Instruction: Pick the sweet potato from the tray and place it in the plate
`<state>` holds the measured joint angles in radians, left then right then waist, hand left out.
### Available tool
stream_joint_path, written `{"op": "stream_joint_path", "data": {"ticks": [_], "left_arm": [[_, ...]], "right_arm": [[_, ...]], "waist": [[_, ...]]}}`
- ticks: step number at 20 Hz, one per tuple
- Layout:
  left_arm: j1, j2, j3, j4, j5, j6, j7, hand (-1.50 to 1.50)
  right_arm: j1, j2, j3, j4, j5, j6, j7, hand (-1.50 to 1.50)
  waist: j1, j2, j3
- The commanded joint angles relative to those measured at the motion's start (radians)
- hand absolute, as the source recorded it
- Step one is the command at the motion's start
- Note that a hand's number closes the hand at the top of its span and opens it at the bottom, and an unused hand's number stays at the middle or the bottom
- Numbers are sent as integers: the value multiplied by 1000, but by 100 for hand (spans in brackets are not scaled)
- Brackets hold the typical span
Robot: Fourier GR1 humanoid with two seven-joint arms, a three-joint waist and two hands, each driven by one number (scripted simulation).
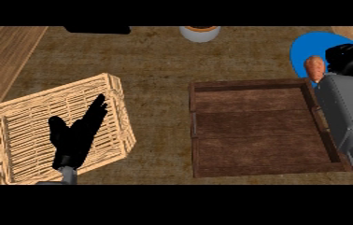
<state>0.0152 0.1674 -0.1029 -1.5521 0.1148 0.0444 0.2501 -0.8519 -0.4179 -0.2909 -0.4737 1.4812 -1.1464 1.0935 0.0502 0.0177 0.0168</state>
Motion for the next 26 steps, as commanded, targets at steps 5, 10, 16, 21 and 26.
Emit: {"op": "stream_joint_path", "data": {"ticks": [5,10,16,21,26], "left_arm": [[-19,-56,-16,64,7,12,20,0],[-11,-41,5,44,16,-3,22,0],[18,-49,-16,38,-4,-9,9,0],[-1,-52,-1,31,4,-5,27,0],[27,-55,-5,44,-14,-3,4,0]], "right_arm": [[9,-109,-84,103,-116,-157,-99,150],[36,-106,-150,151,-265,-101,-136,150],[20,-103,-184,195,-403,105,-271,-150],[38,-81,-219,104,-532,86,-471,-150],[71,-61,-254,-34,-660,-24,-640,-150]], "waist": [[1,13,-11],[-3,10,-10],[6,14,-5],[-5,13,-3],[-14,12,-2]]}}
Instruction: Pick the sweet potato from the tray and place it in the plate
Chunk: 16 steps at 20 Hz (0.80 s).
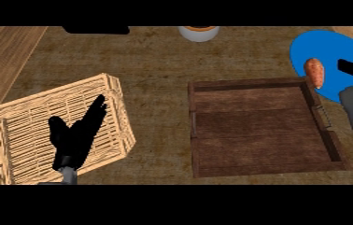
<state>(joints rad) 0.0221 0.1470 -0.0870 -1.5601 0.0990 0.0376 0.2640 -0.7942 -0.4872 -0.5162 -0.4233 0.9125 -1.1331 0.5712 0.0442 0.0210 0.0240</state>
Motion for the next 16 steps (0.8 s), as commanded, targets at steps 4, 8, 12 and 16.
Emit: {"op": "stream_joint_path", "data": {"ticks": [4,8,12,16], "left_arm": [[5,-36,-3,24,12,14,14,0],[24,-40,11,49,22,3,-2,0],[72,-49,1,38,5,8,-20,0],[31,-32,23,88,-2,-7,-27,0]], "right_arm": [[88,36,-75,-196,-257,-33,-263,-150],[153,79,-114,-304,-442,46,-402,-150],[266,133,-134,-438,-625,221,-586,-150],[329,155,-169,-446,-748,365,-751,-150]], "waist": [[-25,-1,-11],[-33,-7,-15],[-51,-17,-16],[-48,-15,-21]]}}
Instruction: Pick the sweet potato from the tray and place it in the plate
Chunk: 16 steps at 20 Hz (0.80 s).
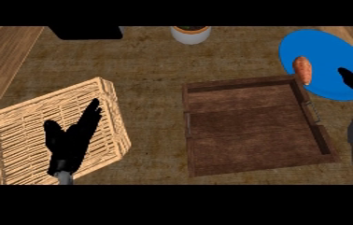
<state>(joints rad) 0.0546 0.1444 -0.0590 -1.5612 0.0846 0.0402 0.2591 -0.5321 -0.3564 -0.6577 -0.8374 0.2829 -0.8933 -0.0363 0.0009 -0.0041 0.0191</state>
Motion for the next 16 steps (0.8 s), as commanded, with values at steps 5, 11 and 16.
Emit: {"op": "stream_joint_path", "data": {"ticks": [5,11,16], "left_arm": [[12,-85,-49,67,-23,18,-37,0],[8,-48,14,85,5,-17,-35,0],[18,-36,34,108,8,-41,-49,0]], "right_arm": [[155,78,-30,-28,-174,193,-248,-150],[241,151,63,-109,-110,138,-192,-150],[321,212,122,-213,-83,118,-145,-150]], "waist": [[-4,5,-18],[-7,3,-20],[-10,2,-21]]}}
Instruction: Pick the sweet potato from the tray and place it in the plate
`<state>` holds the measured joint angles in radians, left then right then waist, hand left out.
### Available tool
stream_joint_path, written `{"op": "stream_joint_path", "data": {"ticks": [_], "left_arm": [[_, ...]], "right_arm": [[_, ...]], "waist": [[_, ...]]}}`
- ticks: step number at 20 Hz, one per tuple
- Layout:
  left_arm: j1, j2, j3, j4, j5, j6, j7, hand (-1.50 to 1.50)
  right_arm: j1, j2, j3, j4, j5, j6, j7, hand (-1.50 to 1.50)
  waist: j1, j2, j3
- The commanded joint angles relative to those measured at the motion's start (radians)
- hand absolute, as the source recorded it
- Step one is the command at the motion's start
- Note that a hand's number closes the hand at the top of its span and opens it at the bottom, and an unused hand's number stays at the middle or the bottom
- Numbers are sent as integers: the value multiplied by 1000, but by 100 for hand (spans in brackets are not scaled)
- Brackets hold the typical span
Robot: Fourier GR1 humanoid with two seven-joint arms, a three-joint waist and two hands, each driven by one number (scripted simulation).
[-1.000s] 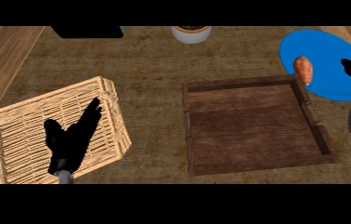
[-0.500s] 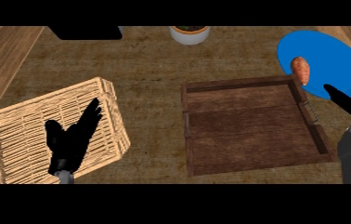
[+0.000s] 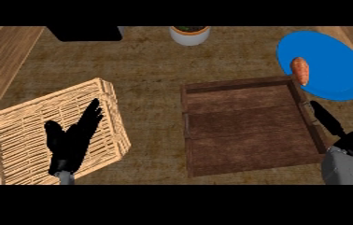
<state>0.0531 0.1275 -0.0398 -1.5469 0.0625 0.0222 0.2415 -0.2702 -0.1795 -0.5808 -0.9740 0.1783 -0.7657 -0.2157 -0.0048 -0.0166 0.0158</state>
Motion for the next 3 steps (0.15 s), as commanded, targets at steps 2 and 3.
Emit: {"op": "stream_joint_path", "data": {"ticks": [2,3], "left_arm": [[-19,-32,4,103,13,-12,-12,0],[12,-41,-8,41,9,6,23,0]], "right_arm": [[60,52,56,-77,26,-38,39,-150],[115,90,87,-171,50,-56,79,-150]], "waist": [[-1,16,-17],[-5,13,-17]]}}
